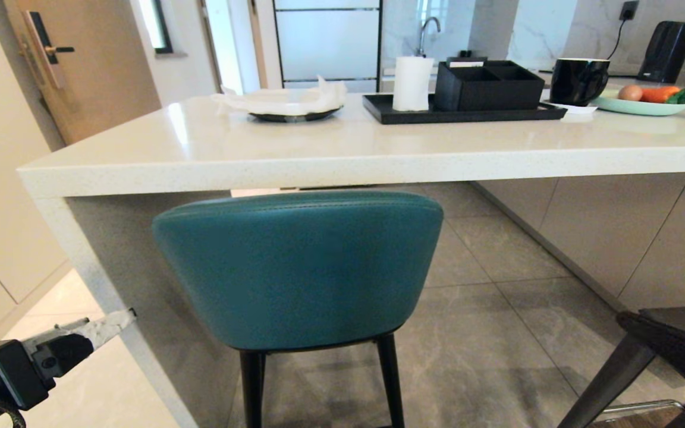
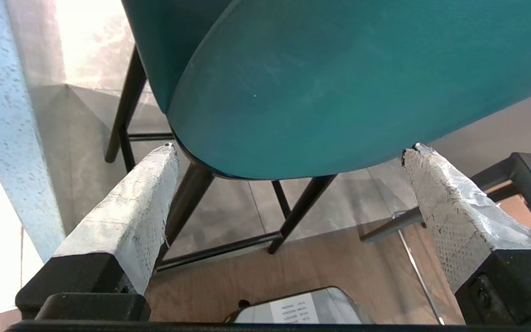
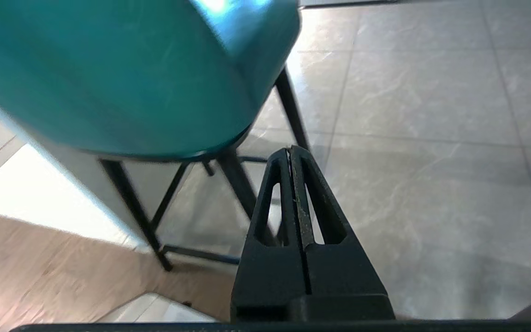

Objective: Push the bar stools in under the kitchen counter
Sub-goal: Pull the blue chair out from under the dining table

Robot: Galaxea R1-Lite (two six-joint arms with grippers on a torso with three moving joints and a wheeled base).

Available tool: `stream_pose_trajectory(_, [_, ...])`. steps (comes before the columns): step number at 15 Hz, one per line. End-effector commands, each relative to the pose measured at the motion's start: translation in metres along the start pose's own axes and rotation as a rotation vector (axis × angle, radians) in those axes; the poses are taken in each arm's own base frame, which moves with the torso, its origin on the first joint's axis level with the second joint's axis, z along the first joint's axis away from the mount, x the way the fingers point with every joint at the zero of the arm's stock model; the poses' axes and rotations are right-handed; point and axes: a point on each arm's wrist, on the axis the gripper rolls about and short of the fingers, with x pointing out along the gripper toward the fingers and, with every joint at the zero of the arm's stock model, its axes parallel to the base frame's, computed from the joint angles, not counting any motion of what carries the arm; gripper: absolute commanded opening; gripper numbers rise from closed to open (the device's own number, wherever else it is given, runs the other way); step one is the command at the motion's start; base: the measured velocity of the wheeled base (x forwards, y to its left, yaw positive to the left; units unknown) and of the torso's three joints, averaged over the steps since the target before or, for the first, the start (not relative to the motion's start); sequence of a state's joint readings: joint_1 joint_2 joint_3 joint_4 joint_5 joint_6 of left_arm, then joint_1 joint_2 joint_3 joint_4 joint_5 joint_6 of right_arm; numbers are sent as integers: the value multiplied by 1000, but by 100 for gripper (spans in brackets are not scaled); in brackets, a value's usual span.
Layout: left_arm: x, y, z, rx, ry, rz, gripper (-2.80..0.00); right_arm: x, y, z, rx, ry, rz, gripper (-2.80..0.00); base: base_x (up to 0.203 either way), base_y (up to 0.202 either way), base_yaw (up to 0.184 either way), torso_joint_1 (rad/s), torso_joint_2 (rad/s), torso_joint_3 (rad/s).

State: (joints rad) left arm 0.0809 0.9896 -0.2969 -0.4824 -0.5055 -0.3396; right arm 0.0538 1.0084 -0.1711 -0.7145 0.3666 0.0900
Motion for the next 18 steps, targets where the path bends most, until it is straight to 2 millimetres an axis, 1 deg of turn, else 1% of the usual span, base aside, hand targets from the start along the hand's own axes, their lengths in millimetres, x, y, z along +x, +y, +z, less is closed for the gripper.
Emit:
stream_pose_trajectory(1, [6,1,5,-7,6,-4,-280,19,-8,-3,3,38,-33,-280,0,0,0,0,0,0])
stream_pose_trajectory(3, [16,5,12,-20,21,6,-280,29,-13,-6,-2,41,-44,-280,0,0,0,0,0,0])
stream_pose_trajectory(7, [32,17,9,-46,76,41,-280,48,-19,-11,-5,49,-38,-280,0,0,0,0,0,0])
stream_pose_trajectory(9, [44,23,11,-28,52,35,-280,57,-23,-17,-23,59,-35,-280,0,0,0,0,0,0])
stream_pose_trajectory(11, [59,33,11,41,-10,31,-280,64,-23,-27,-49,54,-21,-280,0,0,0,0,0,0])
stream_pose_trajectory(12, [66,40,7,87,-27,39,-280,68,-24,-32,-55,48,-17,-280,0,0,0,0,0,0])
stream_pose_trajectory(14, [77,52,-7,173,-35,58,-280,81,-28,-43,-77,34,-12,-280,0,0,0,0,0,0])
stream_pose_trajectory(15, [80,56,-12,194,-42,63,-280,87,-27,-48,-84,42,-11,-280,0,0,0,0,0,0])
stream_pose_trajectory(16, [82,59,-15,202,-43,67,-280,93,-20,-51,-94,42,4,-280,0,0,0,0,0,0])
stream_pose_trajectory(18, [85,59,-14,207,-48,63,-280,107,-2,-41,-121,-20,42,-280,0,0,0,0,0,0])
